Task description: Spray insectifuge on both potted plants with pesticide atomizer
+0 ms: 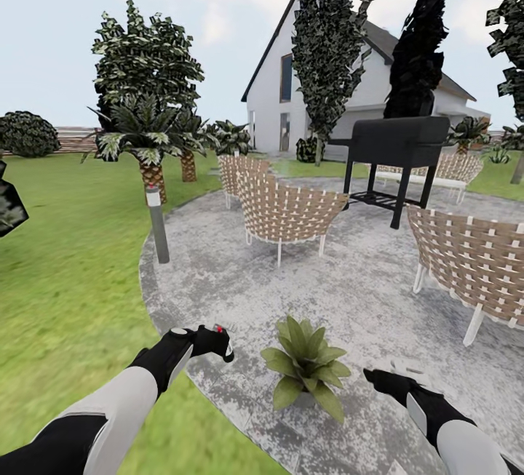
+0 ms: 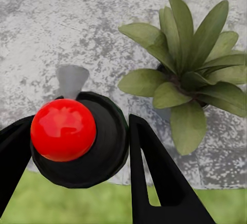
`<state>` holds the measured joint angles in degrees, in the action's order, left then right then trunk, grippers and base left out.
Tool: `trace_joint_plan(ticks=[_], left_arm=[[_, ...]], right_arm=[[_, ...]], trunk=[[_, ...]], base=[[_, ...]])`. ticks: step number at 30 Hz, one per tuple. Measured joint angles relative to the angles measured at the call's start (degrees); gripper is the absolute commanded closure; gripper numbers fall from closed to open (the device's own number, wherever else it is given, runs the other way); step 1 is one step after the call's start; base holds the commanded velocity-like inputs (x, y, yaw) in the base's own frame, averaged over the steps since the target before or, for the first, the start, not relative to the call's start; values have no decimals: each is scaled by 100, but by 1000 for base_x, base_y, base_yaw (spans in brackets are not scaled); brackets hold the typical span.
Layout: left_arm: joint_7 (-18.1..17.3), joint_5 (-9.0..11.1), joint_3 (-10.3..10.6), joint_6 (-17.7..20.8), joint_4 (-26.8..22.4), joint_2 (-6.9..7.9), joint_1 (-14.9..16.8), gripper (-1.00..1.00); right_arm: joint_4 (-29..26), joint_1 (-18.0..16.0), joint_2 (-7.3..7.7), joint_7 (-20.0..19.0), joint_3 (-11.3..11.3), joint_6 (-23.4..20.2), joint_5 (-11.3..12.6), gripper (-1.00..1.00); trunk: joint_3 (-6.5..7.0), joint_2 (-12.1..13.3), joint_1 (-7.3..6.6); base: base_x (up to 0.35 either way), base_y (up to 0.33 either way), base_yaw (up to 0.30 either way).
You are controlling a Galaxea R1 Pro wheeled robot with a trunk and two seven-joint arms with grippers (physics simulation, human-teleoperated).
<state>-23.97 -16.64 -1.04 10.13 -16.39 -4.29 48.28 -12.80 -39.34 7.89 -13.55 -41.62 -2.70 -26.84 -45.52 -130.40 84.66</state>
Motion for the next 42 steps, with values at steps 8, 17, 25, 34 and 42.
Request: trace_joint_plan(ticks=[8, 17, 25, 34, 42], left_arm=[[-1, 0, 0, 0, 0, 0, -2, 100], [0, 0, 0, 0, 0, 0, 0, 100], [0, -1, 0, 0, 0, 0, 2, 100], [-1, -1, 0, 0, 0, 0, -2, 100], [-2, -1, 0, 0, 0, 0, -2, 100]], right_arm=[[0, 0, 2, 2, 0, 0, 0, -100], [0, 0, 3, -1, 0, 0, 0, -100], [0, 1, 3, 12, 0, 0, 0, -100], [0, 0, 3, 6, -4, 0, 0, -100], [0, 2, 2, 19, -4, 0, 0, -100]], trunk=[[216, 321, -176], [460, 682, -373], [666, 1003, -549], [888, 1364, -747], [1081, 1685, -923]], base=[[0, 0, 0], [0, 0, 0], [0, 0, 0], [0, 0, 0], [0, 0, 0]])
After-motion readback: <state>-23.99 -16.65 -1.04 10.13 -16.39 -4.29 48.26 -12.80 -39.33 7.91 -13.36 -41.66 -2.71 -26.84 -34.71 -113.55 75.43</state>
